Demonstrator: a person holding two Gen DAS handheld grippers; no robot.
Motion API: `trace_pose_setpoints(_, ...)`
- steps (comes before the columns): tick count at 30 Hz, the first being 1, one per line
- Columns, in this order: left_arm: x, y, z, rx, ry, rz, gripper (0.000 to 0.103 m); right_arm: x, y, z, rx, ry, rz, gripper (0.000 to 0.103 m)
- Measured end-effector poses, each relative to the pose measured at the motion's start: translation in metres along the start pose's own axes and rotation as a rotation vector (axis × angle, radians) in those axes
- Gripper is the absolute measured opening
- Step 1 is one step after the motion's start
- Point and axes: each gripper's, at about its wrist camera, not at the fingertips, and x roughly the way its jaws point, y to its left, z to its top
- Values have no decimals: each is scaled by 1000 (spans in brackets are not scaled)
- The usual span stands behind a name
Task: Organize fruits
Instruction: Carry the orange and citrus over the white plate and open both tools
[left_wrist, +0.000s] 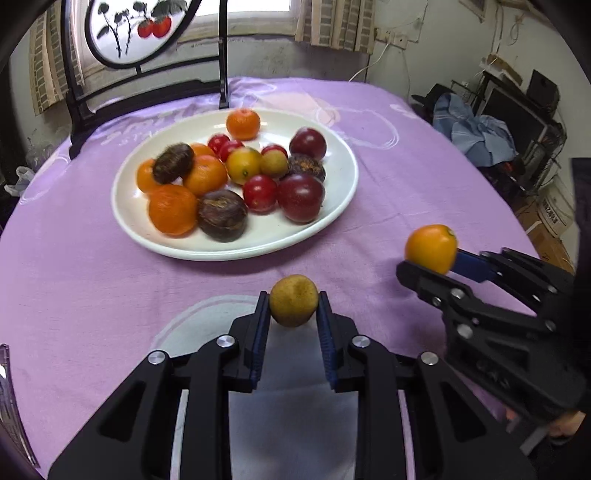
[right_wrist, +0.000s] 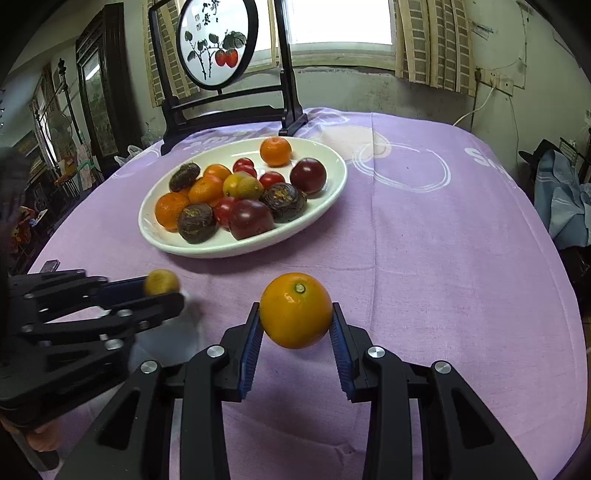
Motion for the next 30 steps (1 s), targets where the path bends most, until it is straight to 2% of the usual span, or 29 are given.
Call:
trace_pose_setpoints(7,-34,19,23,10,-64,40,25,-21,32,27,-71,-69,57,36)
trace_pose_setpoints(11,-36,33,46,-13,-89,76,24,-21,42,54,-102,-92,50,36)
trace_pose_setpoints(15,-25,46,66,-32,-88,107,24,-11,45,76,-106,-97,44,36)
trace_pose_setpoints(30,41,78,123,-90,-58,188,24,58,42,116,-41,-36,28,37)
